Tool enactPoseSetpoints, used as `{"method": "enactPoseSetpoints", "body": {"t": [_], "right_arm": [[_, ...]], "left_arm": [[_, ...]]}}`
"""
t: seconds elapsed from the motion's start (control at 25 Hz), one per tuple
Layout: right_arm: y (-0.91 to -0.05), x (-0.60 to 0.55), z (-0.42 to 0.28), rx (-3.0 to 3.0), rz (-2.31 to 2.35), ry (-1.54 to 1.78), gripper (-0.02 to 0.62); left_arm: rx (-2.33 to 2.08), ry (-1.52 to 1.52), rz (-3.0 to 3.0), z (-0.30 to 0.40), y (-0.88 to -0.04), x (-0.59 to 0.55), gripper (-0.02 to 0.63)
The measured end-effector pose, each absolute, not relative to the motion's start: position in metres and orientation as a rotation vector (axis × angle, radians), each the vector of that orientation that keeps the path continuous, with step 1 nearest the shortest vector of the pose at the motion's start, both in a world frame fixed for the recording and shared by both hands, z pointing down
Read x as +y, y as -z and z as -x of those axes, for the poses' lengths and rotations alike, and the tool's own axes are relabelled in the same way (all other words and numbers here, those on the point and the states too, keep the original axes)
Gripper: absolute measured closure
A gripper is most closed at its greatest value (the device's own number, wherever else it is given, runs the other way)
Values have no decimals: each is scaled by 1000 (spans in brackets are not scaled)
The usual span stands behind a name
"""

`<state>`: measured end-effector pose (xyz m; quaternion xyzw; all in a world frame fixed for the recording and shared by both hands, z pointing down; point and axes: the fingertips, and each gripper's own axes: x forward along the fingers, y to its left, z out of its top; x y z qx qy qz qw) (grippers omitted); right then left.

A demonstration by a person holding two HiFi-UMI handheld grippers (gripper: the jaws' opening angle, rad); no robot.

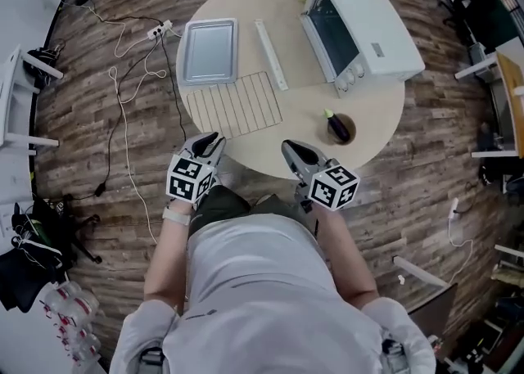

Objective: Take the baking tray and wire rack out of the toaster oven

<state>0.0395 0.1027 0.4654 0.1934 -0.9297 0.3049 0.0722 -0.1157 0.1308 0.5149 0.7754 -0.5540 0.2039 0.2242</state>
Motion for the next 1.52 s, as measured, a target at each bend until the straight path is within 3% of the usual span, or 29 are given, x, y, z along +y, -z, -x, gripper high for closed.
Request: {"method": "enactPoseSetpoints", "body": {"t": [0.24, 0.64, 1.12, 1.52], "right_arm": [[-419, 99, 11, -2886, -462, -781, 589], [-360, 111, 72, -2982, -418, -559, 589], [-334, 124, 94, -3006, -494, -371, 588], [-358, 138, 89, -2940, -568, -429, 589]], "left_arm": [[-1698, -331, -2182, 155, -442, 136, 600], [-1790, -127, -2277, 210, -365, 149, 606], [-1813, -210, -2329, 240, -359, 166, 606], [-1751, -201, -2319, 236, -375, 176, 606]]}}
